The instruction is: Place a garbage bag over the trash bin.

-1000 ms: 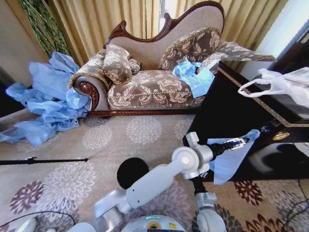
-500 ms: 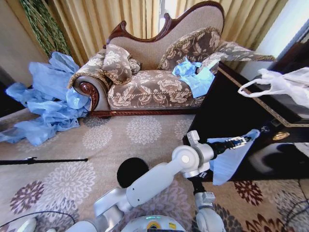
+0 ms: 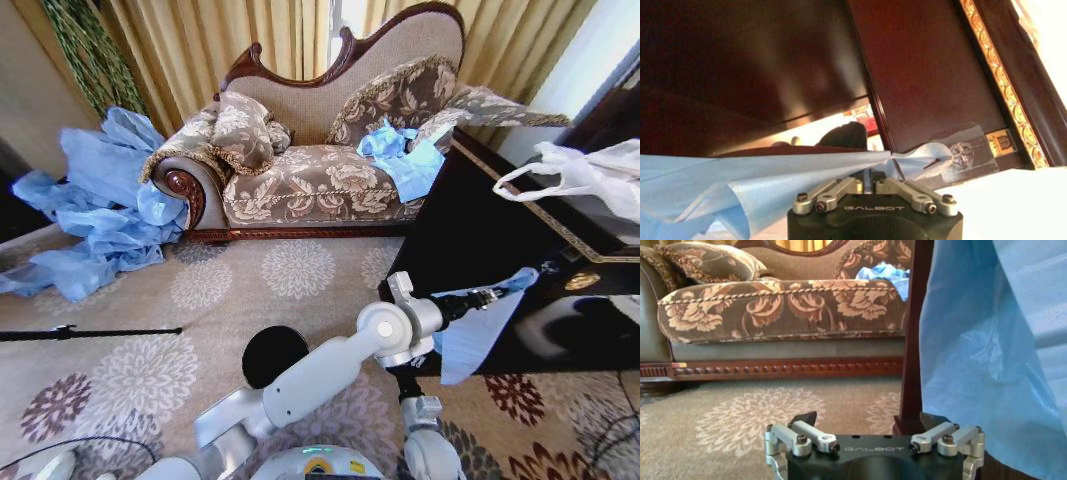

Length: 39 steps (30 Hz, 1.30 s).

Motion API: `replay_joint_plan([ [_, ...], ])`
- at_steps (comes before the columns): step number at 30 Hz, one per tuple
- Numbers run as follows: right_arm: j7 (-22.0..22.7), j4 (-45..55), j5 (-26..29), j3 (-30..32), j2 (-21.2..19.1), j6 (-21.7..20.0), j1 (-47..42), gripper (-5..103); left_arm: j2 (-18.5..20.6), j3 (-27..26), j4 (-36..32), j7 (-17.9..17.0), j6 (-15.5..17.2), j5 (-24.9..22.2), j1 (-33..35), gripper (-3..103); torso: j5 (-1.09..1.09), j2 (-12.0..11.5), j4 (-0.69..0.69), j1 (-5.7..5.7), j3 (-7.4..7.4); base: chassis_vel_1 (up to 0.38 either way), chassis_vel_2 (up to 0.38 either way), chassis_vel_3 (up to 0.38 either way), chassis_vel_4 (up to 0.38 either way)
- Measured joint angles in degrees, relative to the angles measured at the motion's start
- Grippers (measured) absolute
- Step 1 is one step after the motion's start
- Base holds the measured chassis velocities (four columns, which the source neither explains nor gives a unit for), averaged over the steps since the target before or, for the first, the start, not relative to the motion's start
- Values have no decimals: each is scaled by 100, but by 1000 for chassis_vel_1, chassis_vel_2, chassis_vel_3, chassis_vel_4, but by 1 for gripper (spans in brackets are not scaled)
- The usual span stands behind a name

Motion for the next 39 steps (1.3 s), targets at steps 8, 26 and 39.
replay_joint_plan([
  [8, 0, -5, -12, -9, 9, 36, -16, 100, 0, -29, -6, -82, 53, -9, -38, 0, 0, 0, 0, 0, 0, 0, 0, 0, 0],
  [26, -290, -187, -307, -846, 4, 622, -455, 100, 1393, -225, -357, -303, 541, -529, -93, 0, -1, 0, 0, 0, 0, 0, 0, 0, 0],
  [39, -288, -302, -149, -636, -239, 623, -126, 100, 2413, -748, -739, -667, 1156, -745, 115, 0, -2, 0, 0, 0, 0, 0, 0, 0, 0],
])
